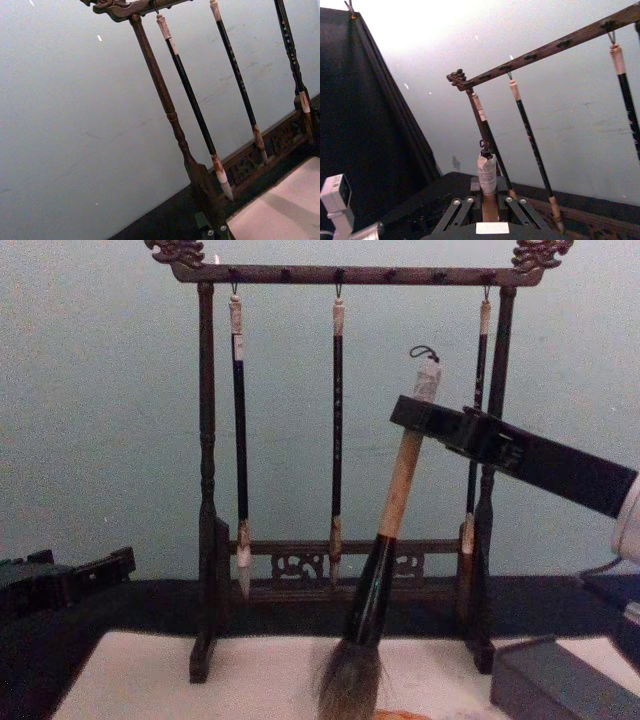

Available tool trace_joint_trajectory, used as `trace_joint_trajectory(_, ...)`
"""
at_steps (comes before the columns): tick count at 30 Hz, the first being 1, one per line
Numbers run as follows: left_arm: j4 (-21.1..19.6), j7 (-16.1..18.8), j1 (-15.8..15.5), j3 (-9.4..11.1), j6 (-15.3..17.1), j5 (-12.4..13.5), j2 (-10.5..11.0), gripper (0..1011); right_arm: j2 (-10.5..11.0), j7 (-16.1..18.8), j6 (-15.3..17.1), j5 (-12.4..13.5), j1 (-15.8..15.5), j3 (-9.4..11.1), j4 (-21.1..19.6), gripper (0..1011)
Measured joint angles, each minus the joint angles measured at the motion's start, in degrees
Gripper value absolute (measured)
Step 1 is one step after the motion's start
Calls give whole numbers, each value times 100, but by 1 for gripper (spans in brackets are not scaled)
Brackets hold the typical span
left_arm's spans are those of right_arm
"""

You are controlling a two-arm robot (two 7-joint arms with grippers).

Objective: Pick up the brush from the inkstone, write on the paper, then place the brush back to its original position.

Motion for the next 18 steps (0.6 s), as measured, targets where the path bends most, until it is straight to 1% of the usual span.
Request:
trace_joint_trajectory(9, 0, 0, 0, 0, 0, 0, 0, 1002, -73, -31, 29, -7, 67, 55, 207, 195)
trace_joint_trajectory(18, 0, 0, 0, 0, 0, 0, 0, 1002, -127, -169, 113, 38, 65, 136, 339, 195)
